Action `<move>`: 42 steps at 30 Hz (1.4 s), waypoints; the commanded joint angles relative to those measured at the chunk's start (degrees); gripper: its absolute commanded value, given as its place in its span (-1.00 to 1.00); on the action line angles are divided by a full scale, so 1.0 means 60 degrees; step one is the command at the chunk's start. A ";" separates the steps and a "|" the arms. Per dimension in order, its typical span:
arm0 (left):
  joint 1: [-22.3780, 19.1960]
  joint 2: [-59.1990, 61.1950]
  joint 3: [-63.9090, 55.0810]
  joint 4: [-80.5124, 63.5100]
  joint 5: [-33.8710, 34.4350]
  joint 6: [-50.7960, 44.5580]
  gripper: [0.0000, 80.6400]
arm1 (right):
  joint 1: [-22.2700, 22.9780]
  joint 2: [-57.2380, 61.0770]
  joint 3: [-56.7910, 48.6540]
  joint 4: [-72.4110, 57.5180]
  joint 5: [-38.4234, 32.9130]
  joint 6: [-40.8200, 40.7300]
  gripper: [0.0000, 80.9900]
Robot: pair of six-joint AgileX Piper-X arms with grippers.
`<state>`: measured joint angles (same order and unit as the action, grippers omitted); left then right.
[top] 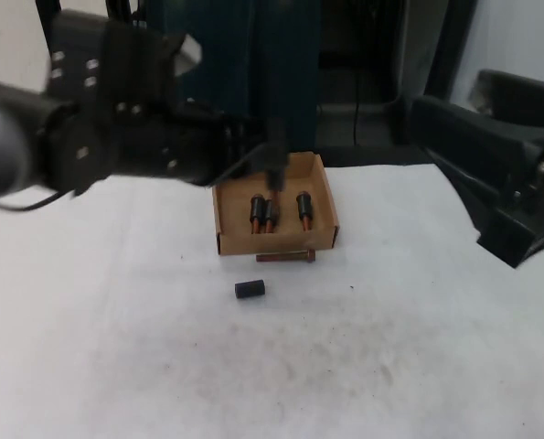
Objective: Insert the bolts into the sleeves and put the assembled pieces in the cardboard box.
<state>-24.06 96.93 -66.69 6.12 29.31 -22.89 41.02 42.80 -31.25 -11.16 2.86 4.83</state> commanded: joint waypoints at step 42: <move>-0.1690 0.2100 -0.2567 0.3688 -0.1917 0.5260 -0.07 | 0.0003 -0.0652 -0.0040 0.3703 0.3526 0.1110 0.53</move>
<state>-33.26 110.12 -79.44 28.45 25.42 6.17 41.02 39.44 -31.25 11.12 22.11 10.06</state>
